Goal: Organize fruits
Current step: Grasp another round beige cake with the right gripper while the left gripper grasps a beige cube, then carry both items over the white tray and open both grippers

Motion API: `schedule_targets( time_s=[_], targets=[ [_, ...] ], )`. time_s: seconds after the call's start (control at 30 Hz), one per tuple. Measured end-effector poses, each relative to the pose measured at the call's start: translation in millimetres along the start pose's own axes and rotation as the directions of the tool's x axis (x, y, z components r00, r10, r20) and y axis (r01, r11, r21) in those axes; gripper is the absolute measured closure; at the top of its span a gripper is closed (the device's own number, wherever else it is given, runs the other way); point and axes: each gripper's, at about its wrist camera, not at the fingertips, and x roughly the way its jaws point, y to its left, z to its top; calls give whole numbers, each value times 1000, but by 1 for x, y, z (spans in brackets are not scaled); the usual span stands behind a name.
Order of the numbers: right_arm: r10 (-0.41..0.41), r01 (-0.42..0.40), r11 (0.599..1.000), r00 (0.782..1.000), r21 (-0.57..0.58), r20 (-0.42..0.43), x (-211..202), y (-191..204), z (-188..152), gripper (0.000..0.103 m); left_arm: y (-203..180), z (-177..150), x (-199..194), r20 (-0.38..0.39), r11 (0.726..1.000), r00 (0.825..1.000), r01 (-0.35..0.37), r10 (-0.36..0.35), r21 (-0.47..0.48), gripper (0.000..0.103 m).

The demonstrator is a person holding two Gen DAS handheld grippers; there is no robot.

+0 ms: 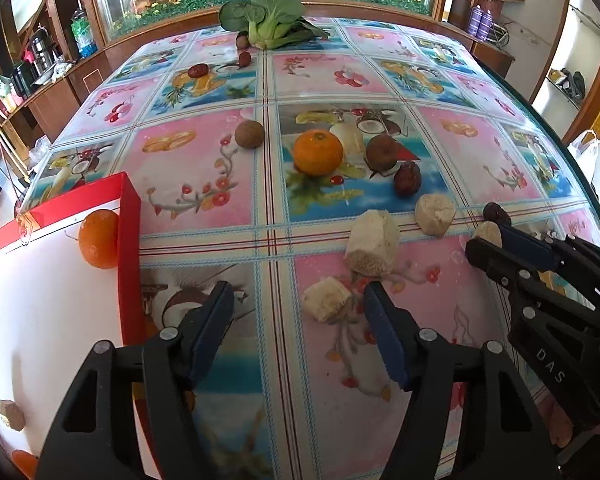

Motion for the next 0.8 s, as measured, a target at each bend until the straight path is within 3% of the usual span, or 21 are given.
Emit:
schedule_targets(
  time_s=[0.13,0.2,0.33,0.63,0.8],
  targets=[
    [8,-8,1000,1000,10,9,-2,-1,0,80,-5,0,-2,16,1000,1000,4,-4,10,54],
    [17,-17,1000,1000,14,19,-4,-2,0,80,-6,0,-3,21,1000,1000,6,-6,10,66],
    [37,-37,999,998,21,44,-9,-4,0,80,-7,-2,-4,27,1000,1000,5,-5,0,77],
    [71,-76,996,993,54,97,-16,-9,4,80,-14,-15,-17,39,1000,999,26,-25,-15,77],
    [70,-85,991,988,101,140,-21,-15,5,80,-11,-26,-41,82,998,996,45,-42,-39,77]
  ],
)
